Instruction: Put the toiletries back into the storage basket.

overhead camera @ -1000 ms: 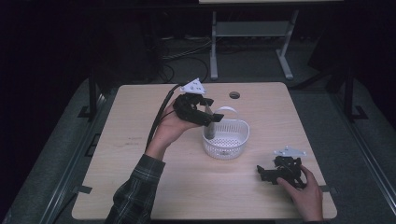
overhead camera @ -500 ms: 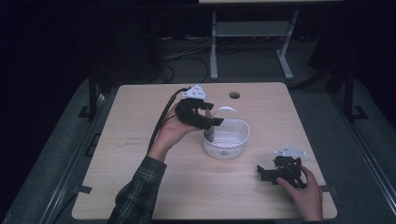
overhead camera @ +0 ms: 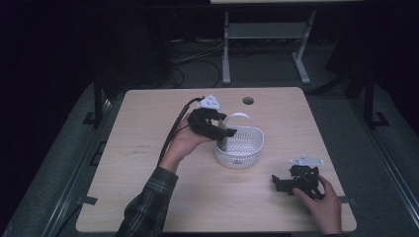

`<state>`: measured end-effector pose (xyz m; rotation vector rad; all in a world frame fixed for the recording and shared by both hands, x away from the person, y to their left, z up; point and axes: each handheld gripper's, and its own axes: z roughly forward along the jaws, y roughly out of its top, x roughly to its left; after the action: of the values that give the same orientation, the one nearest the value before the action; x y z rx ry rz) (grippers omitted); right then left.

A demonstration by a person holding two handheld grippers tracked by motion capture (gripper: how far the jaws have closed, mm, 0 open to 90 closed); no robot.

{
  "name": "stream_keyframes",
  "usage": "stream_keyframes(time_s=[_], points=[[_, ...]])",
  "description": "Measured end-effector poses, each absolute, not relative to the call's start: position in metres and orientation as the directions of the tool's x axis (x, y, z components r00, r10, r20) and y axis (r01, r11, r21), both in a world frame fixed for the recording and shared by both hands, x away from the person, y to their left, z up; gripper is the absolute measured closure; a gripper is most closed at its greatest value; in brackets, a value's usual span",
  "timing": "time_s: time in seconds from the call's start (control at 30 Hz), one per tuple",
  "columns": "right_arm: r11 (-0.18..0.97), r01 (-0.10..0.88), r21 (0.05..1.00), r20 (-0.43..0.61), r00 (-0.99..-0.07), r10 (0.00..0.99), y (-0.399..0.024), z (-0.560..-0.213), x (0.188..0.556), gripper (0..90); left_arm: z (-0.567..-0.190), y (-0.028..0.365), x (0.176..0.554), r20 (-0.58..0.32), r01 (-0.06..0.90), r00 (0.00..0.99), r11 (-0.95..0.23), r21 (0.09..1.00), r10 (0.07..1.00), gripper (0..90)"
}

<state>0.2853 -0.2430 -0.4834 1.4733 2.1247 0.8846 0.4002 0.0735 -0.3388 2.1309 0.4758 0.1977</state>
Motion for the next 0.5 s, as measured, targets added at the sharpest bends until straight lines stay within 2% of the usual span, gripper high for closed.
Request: stream_keyframes(time_s=[0.5], points=[[0.243,0.674,0.697,0.024,-0.360,0.933,-0.243,-0.483,0.285,0.0,-0.358,0.071,0.400,-0.048,0.276,0.911,-0.518,0.809,0.410,29.5]])
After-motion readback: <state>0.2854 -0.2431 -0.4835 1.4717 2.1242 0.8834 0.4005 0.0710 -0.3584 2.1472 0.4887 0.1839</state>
